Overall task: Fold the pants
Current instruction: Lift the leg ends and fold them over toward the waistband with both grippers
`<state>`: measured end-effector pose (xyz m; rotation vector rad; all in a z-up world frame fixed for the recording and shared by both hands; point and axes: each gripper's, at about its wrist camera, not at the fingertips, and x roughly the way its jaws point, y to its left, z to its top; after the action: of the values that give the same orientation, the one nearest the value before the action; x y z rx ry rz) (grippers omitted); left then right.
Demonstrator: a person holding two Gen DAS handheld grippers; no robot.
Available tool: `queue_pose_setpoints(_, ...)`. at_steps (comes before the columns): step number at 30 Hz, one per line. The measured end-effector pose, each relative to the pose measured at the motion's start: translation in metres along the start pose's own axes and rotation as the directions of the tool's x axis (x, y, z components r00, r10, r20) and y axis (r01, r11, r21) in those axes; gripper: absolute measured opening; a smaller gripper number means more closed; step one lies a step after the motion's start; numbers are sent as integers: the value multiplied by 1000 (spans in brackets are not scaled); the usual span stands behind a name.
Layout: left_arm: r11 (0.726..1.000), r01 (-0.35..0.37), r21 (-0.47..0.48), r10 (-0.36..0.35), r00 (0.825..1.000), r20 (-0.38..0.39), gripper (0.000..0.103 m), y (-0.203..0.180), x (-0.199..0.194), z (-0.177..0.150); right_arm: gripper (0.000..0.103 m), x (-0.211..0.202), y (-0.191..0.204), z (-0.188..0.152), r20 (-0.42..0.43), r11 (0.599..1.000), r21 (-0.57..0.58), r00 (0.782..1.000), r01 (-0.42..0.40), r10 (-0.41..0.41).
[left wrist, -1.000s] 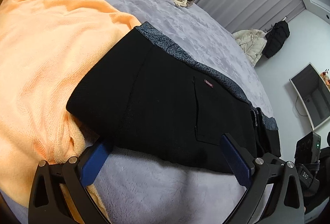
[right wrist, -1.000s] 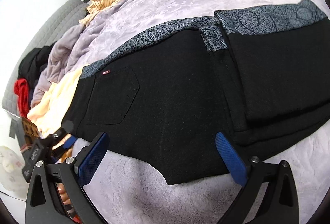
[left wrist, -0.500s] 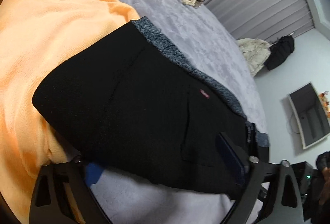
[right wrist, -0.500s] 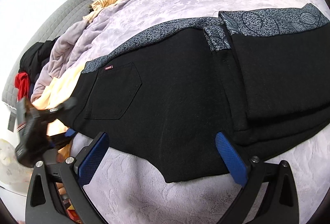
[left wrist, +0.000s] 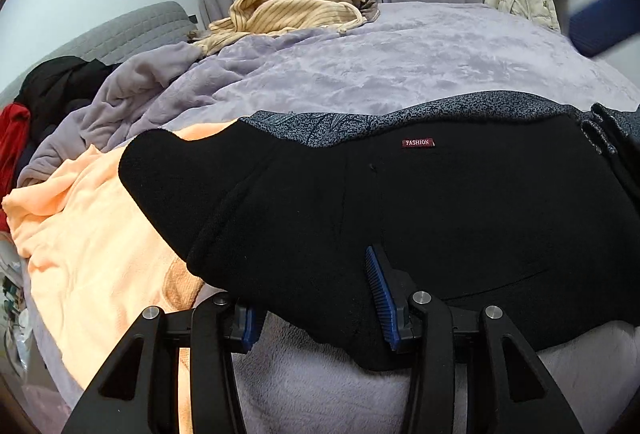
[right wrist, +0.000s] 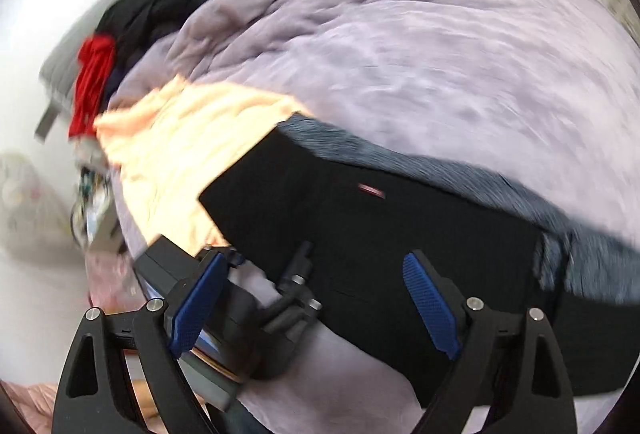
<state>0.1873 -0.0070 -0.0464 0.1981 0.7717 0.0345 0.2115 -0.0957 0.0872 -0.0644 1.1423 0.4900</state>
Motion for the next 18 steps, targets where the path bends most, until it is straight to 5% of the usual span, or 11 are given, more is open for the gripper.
queue_pose_setpoints(5,998,-49,39,47,998,41,47,-9,0,-1,92,52,64,51,-183,982,-187,983,-14,-21)
queue_pose_setpoints(11,998,-50,37,48,997,56,47,-9,0,-4,88,132,90,61,-396,965,-263,913,-18,-92)
queue_pose_setpoints(13,998,-46,37,44,998,53,47,-8,0,-4,40,148,89,59,-428,957,-289,894,4,-133)
queue_pose_setpoints(14,998,-42,39,41,998,43,47,-8,-1,-4,26,151,85,58,-427,958,-286,892,23,-149)
queue_pose_setpoints(15,998,-41,42,40,998,46,47,-8,-3,-3,18,146,82,59,-417,965,-263,902,3,-116)
queue_pose_setpoints(18,996,-49,80,42,995,86,47,-12,-19,6,17,115,72,61,-341,972,-232,938,-28,-55)
